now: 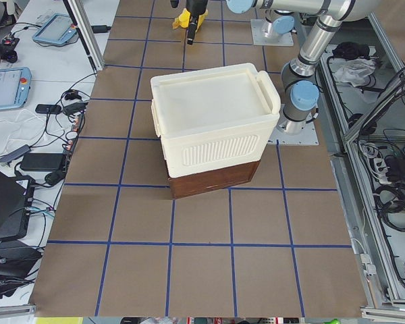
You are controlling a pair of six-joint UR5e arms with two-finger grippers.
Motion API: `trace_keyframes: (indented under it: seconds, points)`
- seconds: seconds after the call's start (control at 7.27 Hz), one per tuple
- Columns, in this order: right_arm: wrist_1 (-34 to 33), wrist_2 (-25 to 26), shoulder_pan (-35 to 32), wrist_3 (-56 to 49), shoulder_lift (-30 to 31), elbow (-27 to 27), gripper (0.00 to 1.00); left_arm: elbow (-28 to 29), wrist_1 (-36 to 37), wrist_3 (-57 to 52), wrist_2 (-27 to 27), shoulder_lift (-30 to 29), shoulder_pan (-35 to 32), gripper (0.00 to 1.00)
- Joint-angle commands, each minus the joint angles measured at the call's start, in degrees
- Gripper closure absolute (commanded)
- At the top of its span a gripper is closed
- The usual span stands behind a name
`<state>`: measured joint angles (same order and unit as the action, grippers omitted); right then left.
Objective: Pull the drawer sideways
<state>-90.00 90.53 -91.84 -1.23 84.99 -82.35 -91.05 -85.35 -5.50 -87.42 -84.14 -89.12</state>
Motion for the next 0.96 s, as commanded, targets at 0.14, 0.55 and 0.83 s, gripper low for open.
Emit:
trace_keyframes:
  seconds: [0.14, 0.55, 0.83]
  points:
    - [0.0, 0.0, 0.0, 0.0, 0.0, 0.0, 0.0, 0.1, 0.1, 0.1, -1.3, -1.1, 0.0, 0.0]
    - [0.0, 0.0, 0.0, 0.0, 0.0, 0.0, 0.0, 0.2, 0.6, 2.7, -2.8, -1.9, 0.1, 0.0]
    - [0.0, 0.0, 0.0, -0.1, 0.0, 0.0, 0.0, 0.1, 0.8, 3.2, -2.8, -2.1, 0.1, 0.0]
